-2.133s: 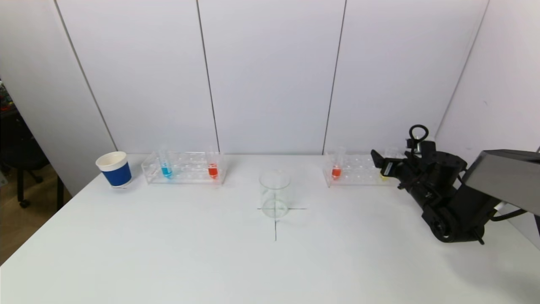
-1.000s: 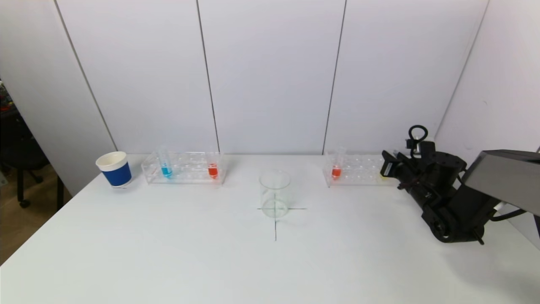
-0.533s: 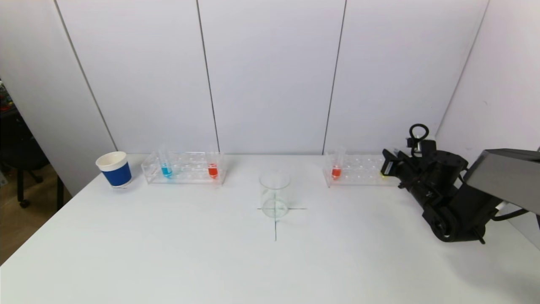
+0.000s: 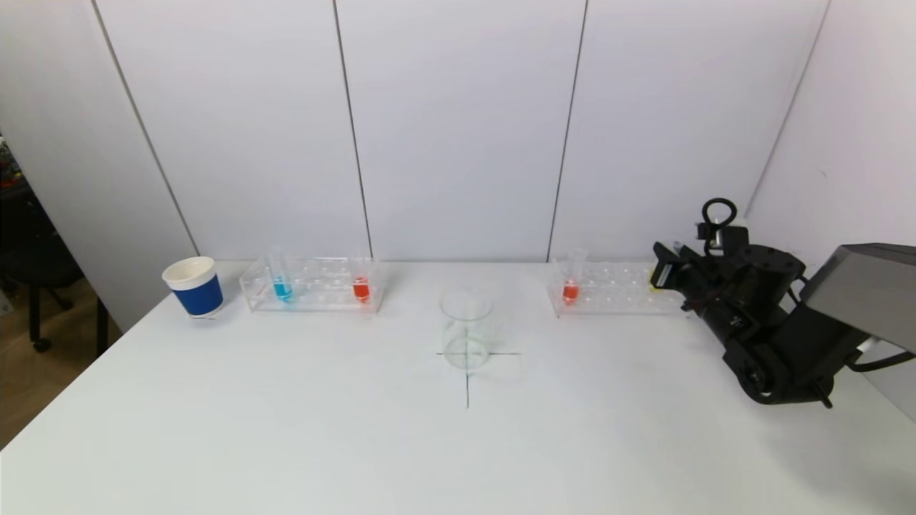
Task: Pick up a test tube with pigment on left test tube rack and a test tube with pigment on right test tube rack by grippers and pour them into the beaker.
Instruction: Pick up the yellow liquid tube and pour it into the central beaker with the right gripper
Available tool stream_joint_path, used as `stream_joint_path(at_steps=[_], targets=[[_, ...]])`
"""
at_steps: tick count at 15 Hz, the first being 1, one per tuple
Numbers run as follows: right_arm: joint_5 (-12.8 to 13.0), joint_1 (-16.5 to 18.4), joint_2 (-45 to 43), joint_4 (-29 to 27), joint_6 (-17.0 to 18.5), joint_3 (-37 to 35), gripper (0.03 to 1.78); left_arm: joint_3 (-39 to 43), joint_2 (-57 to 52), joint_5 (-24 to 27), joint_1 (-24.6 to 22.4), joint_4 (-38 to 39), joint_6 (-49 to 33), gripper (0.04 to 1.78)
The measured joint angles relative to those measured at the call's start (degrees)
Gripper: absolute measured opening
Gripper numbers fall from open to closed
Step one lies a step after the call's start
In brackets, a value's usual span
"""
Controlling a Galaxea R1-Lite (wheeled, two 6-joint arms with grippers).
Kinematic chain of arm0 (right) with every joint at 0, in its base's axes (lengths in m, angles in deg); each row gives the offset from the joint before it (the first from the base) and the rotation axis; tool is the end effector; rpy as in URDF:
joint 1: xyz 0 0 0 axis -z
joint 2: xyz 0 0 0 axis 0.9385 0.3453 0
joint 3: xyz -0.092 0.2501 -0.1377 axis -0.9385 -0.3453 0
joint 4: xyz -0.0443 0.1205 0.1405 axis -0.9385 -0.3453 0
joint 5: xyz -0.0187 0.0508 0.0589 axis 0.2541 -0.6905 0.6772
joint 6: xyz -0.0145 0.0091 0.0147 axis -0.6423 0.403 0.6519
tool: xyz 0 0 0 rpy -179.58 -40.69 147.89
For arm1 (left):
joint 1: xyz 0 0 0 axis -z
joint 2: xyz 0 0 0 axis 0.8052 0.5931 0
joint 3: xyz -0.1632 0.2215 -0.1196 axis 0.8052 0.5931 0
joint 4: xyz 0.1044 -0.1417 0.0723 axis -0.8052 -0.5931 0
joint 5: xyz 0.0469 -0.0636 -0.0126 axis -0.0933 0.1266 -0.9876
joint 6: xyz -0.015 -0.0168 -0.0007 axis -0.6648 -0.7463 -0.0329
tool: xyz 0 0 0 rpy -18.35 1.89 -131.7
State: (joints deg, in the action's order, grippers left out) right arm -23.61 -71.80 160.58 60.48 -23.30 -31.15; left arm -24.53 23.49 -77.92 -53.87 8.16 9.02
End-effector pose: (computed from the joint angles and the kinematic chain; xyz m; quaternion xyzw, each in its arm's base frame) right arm 0.4050 0.0126 0.0572 0.0343 -0.0126 -0.0171 0.9992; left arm -0.0228 -0.0001 0.0757 -0.0042 -0.0013 0.0021 1.0000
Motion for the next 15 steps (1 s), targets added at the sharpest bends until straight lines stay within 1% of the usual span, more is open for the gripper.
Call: stream_joint_path(at_steps=[11,15], targets=[[0.0,0.0,-4.0,-0.78,-1.68,-0.3,0.46,0.0,0.0,0.0,0.0,0.0,-0.02,1.76],[-0.16,-0.69,-7.34,-6.03,-2.01,1.32,0.46,0.0,0.0,0.0,0.0,0.0,-0.02,1.76]])
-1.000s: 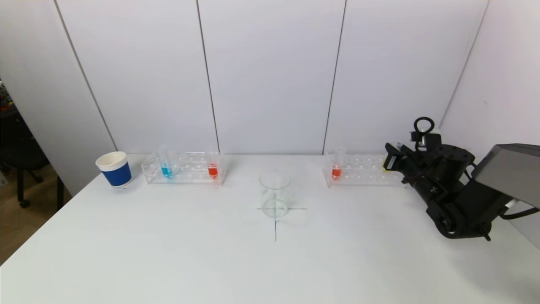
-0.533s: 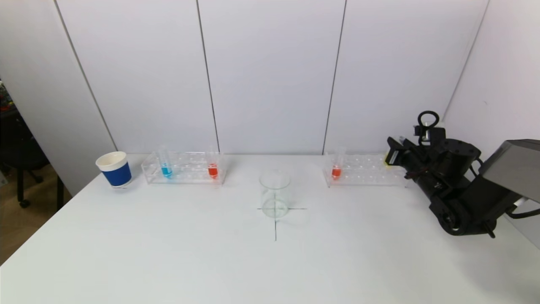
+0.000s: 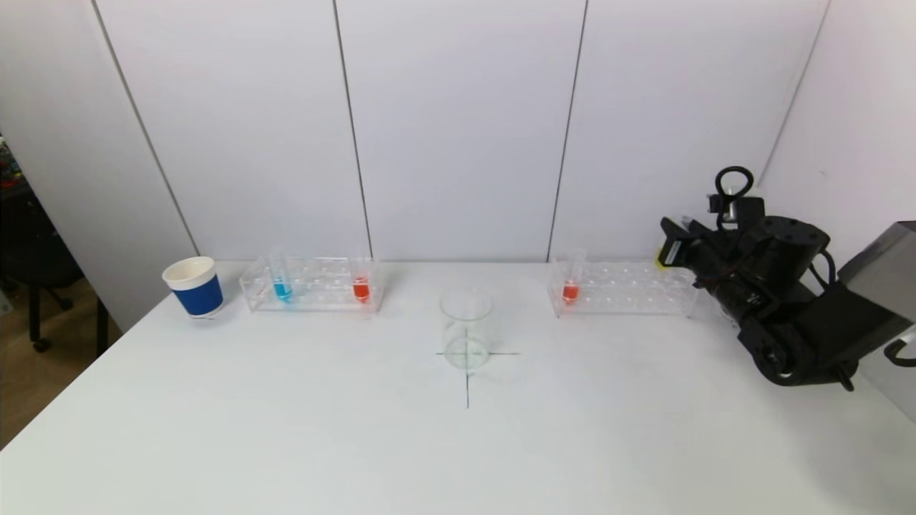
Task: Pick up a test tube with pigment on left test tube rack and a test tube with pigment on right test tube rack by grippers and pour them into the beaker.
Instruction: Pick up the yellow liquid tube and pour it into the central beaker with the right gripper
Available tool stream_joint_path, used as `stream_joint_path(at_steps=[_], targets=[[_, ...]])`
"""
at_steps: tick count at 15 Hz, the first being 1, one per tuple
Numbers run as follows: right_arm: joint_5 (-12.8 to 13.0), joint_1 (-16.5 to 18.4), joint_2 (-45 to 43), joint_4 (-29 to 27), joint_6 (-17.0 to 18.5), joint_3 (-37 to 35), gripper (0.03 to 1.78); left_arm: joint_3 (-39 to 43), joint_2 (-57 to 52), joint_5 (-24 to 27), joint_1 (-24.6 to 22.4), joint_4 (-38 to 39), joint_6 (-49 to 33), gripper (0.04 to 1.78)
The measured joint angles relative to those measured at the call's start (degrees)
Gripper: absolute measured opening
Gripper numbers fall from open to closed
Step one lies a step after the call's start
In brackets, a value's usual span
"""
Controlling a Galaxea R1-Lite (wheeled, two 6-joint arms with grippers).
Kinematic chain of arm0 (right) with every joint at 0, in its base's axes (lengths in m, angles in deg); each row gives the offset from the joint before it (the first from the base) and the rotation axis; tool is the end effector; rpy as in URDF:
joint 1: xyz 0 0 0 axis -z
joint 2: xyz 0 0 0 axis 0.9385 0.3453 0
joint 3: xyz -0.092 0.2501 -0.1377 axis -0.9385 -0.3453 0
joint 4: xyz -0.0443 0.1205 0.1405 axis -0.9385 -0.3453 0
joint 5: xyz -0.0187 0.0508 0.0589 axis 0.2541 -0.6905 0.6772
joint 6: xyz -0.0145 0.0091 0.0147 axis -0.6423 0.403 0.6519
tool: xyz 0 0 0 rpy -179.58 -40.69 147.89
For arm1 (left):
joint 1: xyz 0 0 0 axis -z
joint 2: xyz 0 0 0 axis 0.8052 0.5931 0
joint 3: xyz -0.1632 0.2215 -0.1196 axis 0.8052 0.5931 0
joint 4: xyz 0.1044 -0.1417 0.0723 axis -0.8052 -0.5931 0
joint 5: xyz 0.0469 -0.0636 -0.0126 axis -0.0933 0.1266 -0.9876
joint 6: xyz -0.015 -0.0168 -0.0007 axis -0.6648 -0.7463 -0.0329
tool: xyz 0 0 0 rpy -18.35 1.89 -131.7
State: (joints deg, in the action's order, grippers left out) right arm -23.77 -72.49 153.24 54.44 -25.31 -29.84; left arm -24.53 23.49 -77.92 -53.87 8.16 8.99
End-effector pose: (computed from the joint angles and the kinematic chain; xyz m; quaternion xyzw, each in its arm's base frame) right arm 0.3985 0.0172 0.1028 0.0181 -0.0349 -0.0096 0.9992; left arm -0.0228 -0.0001 0.0757 -0.0045 -0.0013 0.0021 1.0000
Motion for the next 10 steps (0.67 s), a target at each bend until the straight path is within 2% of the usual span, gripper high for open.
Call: stream_joint_path(at_steps=[7,10], targets=[[-0.55,-2.49,-7.88,-16.27,-3.21,9.53,0.46,0.0,0.0,0.0,0.02,0.0,0.02,1.76],[-0.83,-4.41,-10.83,-22.44,-6.28,14.91,0.46,0.0,0.0,0.0,0.0,0.0,0.0,1.76]])
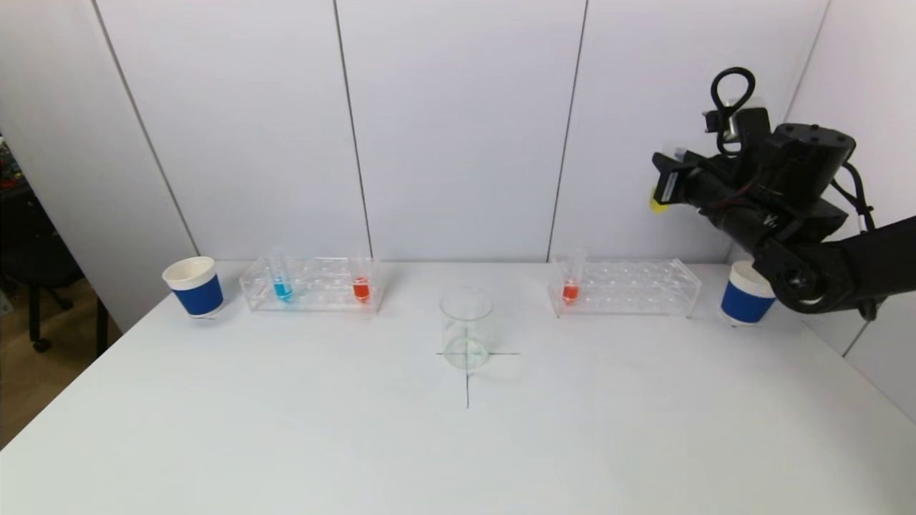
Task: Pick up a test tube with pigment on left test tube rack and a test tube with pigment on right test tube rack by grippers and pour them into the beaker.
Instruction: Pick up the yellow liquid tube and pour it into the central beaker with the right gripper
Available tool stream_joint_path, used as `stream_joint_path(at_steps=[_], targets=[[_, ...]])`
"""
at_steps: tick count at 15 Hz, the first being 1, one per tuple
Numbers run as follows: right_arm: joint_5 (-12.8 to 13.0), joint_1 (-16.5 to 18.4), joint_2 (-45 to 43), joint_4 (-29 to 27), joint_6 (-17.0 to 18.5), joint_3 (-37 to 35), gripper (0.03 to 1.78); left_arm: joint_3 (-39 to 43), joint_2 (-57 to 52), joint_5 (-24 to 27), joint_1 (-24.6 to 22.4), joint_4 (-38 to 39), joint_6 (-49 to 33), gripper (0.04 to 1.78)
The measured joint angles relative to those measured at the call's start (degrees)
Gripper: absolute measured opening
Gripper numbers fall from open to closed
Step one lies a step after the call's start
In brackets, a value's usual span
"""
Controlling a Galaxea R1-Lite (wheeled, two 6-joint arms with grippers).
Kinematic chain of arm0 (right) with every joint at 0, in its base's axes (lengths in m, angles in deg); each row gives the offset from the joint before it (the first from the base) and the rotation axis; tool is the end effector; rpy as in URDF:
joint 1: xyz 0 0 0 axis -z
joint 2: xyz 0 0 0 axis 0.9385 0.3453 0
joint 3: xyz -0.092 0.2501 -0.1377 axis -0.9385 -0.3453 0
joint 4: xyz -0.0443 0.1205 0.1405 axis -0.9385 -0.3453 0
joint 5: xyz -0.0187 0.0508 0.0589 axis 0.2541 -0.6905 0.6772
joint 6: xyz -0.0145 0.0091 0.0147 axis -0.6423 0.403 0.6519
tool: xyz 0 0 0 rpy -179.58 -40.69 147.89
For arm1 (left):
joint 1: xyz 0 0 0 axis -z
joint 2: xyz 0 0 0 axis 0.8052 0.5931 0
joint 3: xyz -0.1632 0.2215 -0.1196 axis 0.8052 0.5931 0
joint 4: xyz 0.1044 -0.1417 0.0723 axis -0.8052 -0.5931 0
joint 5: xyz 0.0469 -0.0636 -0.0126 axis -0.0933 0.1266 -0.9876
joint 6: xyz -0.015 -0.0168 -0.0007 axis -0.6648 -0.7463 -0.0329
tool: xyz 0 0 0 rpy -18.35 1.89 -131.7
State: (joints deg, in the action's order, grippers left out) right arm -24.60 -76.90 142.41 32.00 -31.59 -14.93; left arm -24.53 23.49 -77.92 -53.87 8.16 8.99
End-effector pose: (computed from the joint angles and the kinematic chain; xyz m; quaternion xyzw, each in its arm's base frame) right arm 0.3985 0.0485 0.2044 -0.0330 -0.0646 0.0330 0.9968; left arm -0.0228 -0.0001 0.0757 -0.0045 -0.0013 0.0021 1.0000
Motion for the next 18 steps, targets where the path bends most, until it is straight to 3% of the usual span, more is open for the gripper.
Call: stream_joint_path(at_steps=[5,7,12,14,18], targets=[[-1.54,-7.0,-3.83,-12.68,-3.22,8.83,0.46,0.0,0.0,0.0,0.0,-0.02,0.0,1.76],[-3.21,-9.56,-4.58,-15.71,-7.11,11.12,0.46,0.0,0.0,0.0,0.0,0.0,-0.01,1.76],[-7.27,-14.86,-5.11,-18.38,-10.44,13.46,0.46,0.0,0.0,0.0,0.0,0.0,0.0,1.76],[-8.73,-15.69,-5.05,-18.31,-12.73,13.51,0.46,0.0,0.0,0.0,0.0,0.02,0.0,1.76],[-14.48,-15.98,-4.85,-18.19,-17.94,12.63,0.46,0.0,0.0,0.0,0.0,0.0,0.0,1.76]])
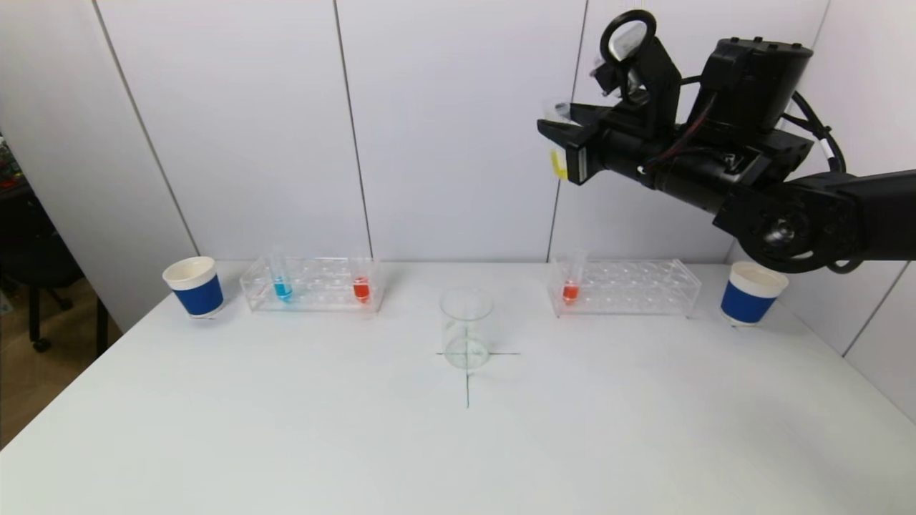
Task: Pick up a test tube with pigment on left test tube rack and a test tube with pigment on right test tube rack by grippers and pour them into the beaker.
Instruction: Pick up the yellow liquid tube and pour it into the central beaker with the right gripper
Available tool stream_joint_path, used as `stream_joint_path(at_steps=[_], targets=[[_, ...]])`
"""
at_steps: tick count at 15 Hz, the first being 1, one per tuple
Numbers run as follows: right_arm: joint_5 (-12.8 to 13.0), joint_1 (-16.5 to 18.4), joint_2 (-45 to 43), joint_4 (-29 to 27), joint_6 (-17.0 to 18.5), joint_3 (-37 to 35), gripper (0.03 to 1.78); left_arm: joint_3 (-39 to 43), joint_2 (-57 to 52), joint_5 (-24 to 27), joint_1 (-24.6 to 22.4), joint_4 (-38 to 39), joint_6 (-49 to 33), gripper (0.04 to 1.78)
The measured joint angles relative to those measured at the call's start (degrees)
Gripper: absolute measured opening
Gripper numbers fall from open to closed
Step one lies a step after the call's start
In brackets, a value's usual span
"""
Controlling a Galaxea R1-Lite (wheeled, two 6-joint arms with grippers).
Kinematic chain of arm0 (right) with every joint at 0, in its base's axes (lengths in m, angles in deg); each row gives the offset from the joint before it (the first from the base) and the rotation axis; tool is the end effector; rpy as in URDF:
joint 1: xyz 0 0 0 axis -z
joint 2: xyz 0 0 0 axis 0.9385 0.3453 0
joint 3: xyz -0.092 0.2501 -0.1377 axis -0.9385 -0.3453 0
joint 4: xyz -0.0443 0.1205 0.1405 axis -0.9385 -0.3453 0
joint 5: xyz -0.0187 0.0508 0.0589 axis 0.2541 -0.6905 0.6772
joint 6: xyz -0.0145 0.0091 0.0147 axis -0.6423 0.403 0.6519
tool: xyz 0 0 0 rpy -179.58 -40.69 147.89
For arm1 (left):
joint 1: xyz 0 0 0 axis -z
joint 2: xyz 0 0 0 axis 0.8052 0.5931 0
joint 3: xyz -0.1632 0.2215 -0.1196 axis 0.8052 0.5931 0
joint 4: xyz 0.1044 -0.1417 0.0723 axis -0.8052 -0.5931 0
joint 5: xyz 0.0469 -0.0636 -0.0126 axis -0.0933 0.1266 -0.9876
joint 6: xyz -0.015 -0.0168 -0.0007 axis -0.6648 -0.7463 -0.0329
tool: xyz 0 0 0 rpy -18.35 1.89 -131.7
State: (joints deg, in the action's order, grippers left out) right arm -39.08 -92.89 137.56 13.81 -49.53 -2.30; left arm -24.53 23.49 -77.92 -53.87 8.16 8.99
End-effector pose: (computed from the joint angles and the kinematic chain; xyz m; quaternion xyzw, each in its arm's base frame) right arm 0.3606 0.1586 0.2685 -0.1793 -0.1135 0.2798 0.9363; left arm -0.0228 -0.0001 0.0757 -0.0045 -0.0013 0.0021 1.0000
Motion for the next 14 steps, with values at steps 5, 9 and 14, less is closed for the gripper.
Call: stream_joint_path(at_steps=[5,9,14], targets=[[-5.1,-0.02,0.49,0.09,-9.12,-2.34,0.46,0.0,0.0,0.0,0.0,0.0,0.02,1.76],[-7.69,-0.06,2.36,0.51,-15.98,-2.6,0.46,0.0,0.0,0.0,0.0,0.0,0.0,1.76],[-8.85,-1.41,4.79,0.05,-22.71,-2.51,0.46,0.0,0.0,0.0,0.0,0.0,0.0,1.76]])
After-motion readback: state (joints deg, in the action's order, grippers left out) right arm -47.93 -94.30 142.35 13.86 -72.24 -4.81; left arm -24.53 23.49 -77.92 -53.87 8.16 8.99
